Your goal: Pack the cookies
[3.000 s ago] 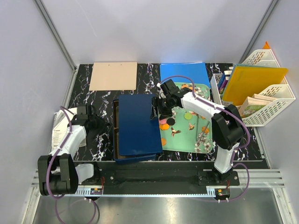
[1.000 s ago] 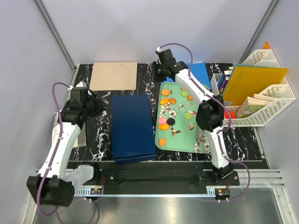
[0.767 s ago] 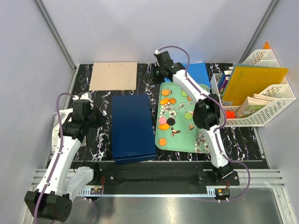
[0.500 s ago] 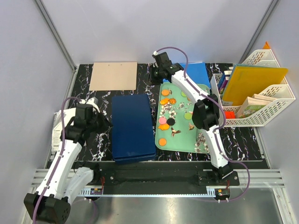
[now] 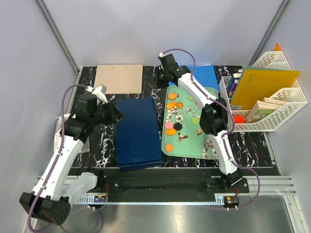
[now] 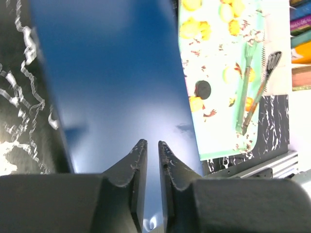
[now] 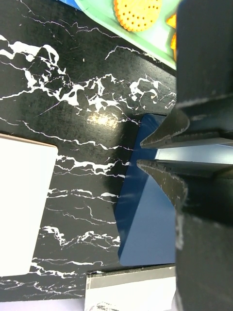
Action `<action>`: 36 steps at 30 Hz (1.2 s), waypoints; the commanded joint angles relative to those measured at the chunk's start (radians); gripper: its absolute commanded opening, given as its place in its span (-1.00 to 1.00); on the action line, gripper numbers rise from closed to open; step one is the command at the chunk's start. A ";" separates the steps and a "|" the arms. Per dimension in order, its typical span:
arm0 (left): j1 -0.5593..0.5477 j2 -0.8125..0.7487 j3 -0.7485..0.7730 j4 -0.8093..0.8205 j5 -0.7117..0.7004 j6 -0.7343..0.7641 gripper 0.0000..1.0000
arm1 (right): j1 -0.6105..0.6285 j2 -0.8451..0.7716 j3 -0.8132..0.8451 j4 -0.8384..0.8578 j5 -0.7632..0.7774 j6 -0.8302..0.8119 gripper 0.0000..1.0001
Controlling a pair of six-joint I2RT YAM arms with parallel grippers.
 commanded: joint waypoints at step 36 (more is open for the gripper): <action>-0.468 -0.075 0.007 -0.059 -0.522 -0.137 0.08 | -0.095 -0.503 -0.641 0.305 0.064 -0.051 0.52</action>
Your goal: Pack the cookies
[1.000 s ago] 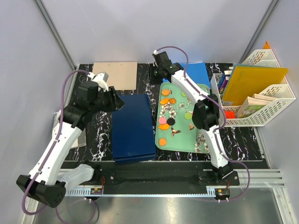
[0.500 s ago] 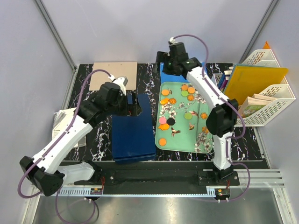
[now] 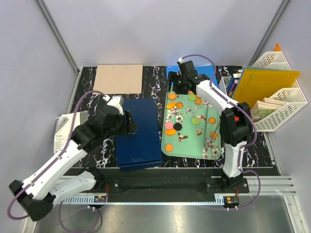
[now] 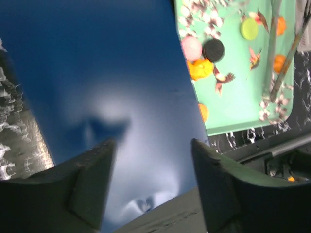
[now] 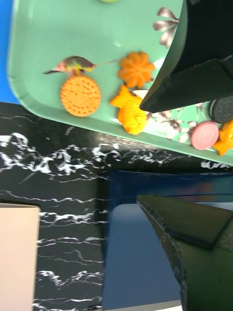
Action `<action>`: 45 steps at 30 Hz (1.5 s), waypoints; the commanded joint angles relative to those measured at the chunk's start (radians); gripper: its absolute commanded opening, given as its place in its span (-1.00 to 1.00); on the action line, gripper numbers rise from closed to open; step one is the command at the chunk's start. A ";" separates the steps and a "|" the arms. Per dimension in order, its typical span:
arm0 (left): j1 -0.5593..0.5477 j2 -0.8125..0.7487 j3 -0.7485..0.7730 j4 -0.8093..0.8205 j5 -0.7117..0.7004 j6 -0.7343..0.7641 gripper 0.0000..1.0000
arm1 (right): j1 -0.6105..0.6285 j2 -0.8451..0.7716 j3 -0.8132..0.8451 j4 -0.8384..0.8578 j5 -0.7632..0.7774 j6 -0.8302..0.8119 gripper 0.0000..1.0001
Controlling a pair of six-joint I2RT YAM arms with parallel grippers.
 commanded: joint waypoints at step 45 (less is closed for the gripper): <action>0.010 -0.320 -0.188 -0.315 -0.402 -0.462 -1.00 | 0.154 0.507 0.650 -0.235 -0.180 -0.042 -0.48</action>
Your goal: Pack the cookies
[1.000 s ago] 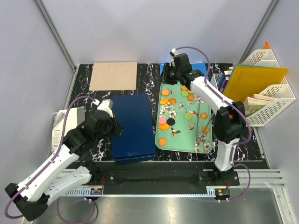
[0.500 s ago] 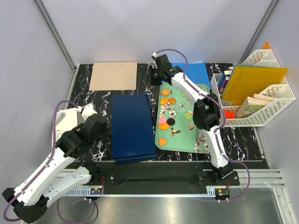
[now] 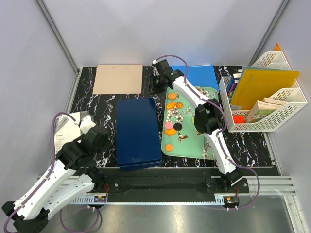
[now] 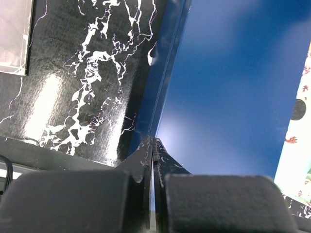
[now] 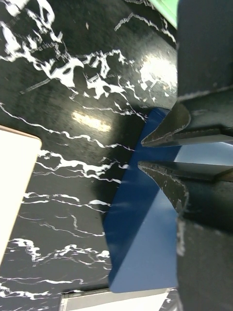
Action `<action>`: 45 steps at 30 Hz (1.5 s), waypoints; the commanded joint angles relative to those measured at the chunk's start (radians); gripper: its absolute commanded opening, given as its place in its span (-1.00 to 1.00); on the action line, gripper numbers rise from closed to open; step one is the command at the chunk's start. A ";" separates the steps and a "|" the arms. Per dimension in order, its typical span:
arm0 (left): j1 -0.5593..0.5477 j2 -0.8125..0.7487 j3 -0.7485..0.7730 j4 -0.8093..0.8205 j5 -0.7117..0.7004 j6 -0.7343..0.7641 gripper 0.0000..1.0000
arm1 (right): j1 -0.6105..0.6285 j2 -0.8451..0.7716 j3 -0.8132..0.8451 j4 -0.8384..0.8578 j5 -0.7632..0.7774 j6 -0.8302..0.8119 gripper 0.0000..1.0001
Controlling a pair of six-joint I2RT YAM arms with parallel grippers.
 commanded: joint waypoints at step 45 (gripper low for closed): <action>0.027 0.032 0.115 0.311 0.021 0.242 -1.00 | -0.028 -0.387 -0.214 -0.014 0.348 0.039 0.07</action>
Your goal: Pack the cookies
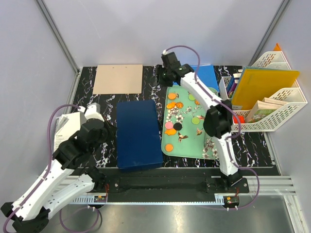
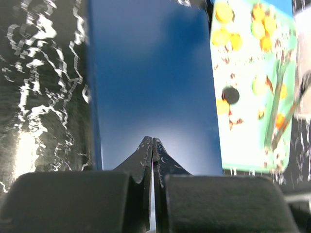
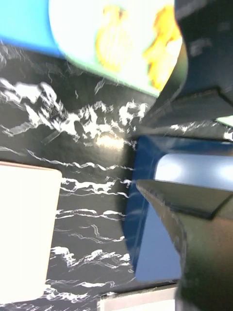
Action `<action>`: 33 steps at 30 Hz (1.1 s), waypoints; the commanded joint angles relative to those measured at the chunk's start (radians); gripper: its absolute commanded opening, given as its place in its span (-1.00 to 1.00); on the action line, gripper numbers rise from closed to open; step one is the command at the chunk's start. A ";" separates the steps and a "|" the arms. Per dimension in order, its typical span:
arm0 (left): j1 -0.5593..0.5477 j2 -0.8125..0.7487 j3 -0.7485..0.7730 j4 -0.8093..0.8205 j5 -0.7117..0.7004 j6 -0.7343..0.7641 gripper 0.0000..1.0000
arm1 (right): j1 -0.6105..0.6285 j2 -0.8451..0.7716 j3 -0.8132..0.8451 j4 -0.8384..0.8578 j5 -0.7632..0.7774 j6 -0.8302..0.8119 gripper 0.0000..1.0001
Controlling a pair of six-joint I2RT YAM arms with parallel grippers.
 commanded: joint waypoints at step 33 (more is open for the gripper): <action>0.456 0.379 -0.283 0.254 0.290 -0.208 -1.00 | 0.133 -0.495 -0.906 0.205 -0.061 0.055 -1.00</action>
